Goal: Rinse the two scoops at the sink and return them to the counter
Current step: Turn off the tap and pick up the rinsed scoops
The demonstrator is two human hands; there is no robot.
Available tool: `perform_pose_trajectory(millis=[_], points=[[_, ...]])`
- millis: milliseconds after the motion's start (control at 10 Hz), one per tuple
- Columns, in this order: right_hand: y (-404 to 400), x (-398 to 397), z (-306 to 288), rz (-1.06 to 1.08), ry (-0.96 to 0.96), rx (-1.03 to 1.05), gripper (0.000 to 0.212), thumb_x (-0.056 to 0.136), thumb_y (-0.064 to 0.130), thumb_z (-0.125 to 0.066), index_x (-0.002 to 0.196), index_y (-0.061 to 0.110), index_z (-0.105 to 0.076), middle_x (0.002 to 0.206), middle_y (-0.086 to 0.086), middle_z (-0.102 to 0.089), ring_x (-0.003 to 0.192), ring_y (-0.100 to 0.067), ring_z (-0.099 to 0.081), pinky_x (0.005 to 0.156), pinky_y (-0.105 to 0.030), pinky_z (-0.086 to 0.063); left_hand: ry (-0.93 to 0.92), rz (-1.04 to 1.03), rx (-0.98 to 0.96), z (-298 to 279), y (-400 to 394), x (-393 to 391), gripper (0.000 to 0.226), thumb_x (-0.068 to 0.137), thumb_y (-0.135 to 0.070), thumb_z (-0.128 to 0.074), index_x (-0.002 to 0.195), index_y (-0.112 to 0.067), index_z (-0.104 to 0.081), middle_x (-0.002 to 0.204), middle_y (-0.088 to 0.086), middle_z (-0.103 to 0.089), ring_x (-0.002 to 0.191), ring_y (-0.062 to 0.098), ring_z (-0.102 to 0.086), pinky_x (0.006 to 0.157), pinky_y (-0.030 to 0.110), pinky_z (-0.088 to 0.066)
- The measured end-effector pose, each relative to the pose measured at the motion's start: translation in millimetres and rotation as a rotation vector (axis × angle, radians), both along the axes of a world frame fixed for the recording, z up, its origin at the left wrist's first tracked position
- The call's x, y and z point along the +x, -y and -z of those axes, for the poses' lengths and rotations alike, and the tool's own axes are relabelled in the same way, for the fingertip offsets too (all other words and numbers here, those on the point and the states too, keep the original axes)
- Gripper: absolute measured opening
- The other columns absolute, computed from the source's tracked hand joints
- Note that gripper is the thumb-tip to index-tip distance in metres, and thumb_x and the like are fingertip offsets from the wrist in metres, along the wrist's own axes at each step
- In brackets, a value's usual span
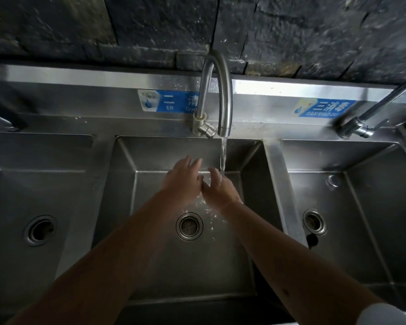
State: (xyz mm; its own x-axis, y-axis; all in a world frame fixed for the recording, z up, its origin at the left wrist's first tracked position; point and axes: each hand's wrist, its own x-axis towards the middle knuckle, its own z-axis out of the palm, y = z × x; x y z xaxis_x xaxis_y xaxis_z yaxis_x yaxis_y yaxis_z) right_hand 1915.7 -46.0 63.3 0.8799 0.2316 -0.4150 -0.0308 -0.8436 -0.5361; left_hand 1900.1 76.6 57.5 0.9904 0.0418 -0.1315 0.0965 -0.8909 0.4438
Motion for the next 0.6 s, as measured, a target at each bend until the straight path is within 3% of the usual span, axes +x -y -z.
perform_pose_trajectory(millis=[100, 200, 300, 400, 500, 600], points=[[-7.0, 14.8, 3.4, 0.115, -0.017, 0.058, 0.049, 0.094, 0.047, -0.040, 0.135, 0.020, -0.046, 0.130, -0.021, -0.061, 0.110, -0.037, -0.063, 0.090, -0.041, -0.051, 0.027, 0.005, 0.016, 4.5, -4.6, 24.0, 0.053, 0.095, -0.027, -0.046, 0.145, -0.017, -0.032, 0.152, 0.013, -0.037, 0.137, 0.031, -0.035, 0.106, 0.051, -0.039], [-15.6, 32.9, 4.0, 0.191, 0.015, 0.163, 0.039, 0.097, 0.043, -0.042, 0.120, 0.014, -0.053, 0.116, -0.016, -0.066, 0.092, -0.028, -0.065, 0.077, -0.032, -0.050, 0.058, -0.024, 0.005, 4.8, -8.7, 47.7, 0.057, 0.095, -0.030, -0.046, 0.148, -0.022, -0.026, 0.157, 0.014, -0.027, 0.139, 0.034, -0.033, 0.105, 0.053, -0.039], [-23.9, 56.2, 2.7, 0.225, 0.070, 0.266, 0.037, 0.097, 0.038, -0.047, 0.128, 0.018, -0.047, 0.106, -0.003, -0.060, 0.068, -0.002, -0.056, 0.052, -0.015, -0.042, 0.114, -0.023, 0.012, 0.0, -14.1, 71.4, 0.064, 0.095, -0.026, -0.048, 0.151, -0.024, -0.017, 0.161, 0.016, -0.014, 0.142, 0.039, -0.025, 0.109, 0.055, -0.033], [-29.2, 83.2, 2.8, 0.287, 0.068, 0.404, 0.044, 0.103, 0.022, -0.042, 0.145, 0.015, -0.032, 0.125, -0.014, -0.058, 0.065, 0.016, -0.057, 0.045, -0.002, -0.040, 0.116, 0.007, 0.052, -4.6, -22.3, 94.2, 0.075, 0.091, -0.024, -0.055, 0.152, -0.027, -0.011, 0.162, 0.016, -0.006, 0.143, 0.042, -0.022, 0.110, 0.056, -0.034], [-32.0, 100.2, -0.8, 0.338, -0.005, 0.490, 0.050, 0.106, 0.014, -0.035, 0.152, 0.014, -0.017, 0.150, -0.019, -0.040, 0.112, 0.002, -0.057, 0.060, 0.007, -0.037, 0.095, 0.042, 0.093, -4.6, -29.1, 114.5, 0.077, 0.090, -0.025, -0.059, 0.152, -0.026, -0.014, 0.162, 0.015, -0.005, 0.144, 0.040, -0.021, 0.106, 0.057, -0.039], [-41.5, 126.3, 9.0, 0.301, 0.001, 0.388, 0.081, 0.096, 0.011, -0.054, 0.154, 0.015, 0.003, 0.150, -0.020, -0.041, 0.122, -0.030, -0.055, 0.093, -0.032, -0.054, 0.093, 0.048, 0.140, -2.8, -32.8, 129.6, 0.071, 0.090, -0.030, -0.058, 0.150, -0.026, -0.020, 0.162, 0.013, -0.012, 0.142, 0.037, -0.024, 0.102, 0.057, -0.043]])
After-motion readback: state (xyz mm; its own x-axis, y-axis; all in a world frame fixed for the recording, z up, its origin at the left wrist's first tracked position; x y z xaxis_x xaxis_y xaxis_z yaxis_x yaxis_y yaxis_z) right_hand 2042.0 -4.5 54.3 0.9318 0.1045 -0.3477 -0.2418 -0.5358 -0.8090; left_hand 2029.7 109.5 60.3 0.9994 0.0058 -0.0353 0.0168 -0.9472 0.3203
